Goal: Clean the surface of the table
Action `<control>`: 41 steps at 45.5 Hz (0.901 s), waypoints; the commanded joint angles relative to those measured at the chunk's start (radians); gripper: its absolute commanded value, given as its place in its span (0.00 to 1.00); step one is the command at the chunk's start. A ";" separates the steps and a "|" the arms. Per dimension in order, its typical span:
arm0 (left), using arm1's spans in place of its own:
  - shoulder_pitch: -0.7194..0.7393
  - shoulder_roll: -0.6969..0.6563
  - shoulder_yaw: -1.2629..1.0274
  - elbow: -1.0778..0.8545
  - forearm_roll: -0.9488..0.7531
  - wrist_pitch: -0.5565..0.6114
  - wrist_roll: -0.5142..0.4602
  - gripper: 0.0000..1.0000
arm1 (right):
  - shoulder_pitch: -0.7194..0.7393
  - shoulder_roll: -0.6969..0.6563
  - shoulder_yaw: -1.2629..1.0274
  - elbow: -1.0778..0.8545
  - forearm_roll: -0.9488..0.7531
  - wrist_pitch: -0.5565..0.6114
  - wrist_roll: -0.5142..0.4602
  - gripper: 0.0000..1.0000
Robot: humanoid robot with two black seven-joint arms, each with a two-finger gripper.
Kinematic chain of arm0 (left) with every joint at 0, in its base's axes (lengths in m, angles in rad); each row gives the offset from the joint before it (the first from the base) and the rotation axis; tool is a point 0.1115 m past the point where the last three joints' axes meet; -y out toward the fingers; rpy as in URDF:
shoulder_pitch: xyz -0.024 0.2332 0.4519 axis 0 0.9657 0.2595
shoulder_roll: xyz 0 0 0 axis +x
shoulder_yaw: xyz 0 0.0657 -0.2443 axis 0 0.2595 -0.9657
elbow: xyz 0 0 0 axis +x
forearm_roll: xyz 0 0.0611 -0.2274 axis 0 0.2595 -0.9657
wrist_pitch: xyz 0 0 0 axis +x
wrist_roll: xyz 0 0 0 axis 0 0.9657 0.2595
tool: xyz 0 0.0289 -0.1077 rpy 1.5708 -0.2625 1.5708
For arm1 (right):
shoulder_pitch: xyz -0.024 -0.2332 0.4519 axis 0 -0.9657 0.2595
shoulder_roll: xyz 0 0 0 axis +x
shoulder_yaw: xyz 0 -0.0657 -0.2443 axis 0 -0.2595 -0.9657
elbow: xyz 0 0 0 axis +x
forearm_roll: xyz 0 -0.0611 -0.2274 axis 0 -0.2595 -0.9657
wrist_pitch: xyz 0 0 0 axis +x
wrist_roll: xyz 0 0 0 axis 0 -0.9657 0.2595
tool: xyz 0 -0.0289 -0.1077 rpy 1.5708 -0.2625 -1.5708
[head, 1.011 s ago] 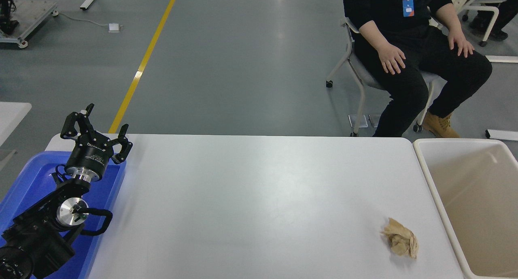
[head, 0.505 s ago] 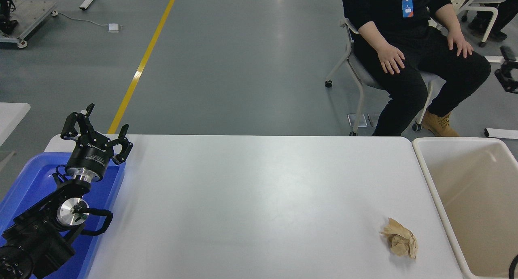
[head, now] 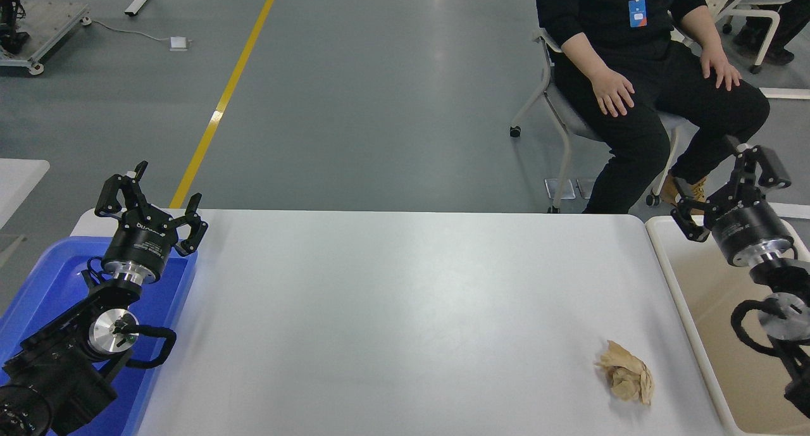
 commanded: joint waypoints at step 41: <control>0.000 0.001 0.000 0.000 0.000 0.000 0.000 1.00 | 0.158 -0.010 -0.074 -0.266 0.148 -0.008 0.049 0.99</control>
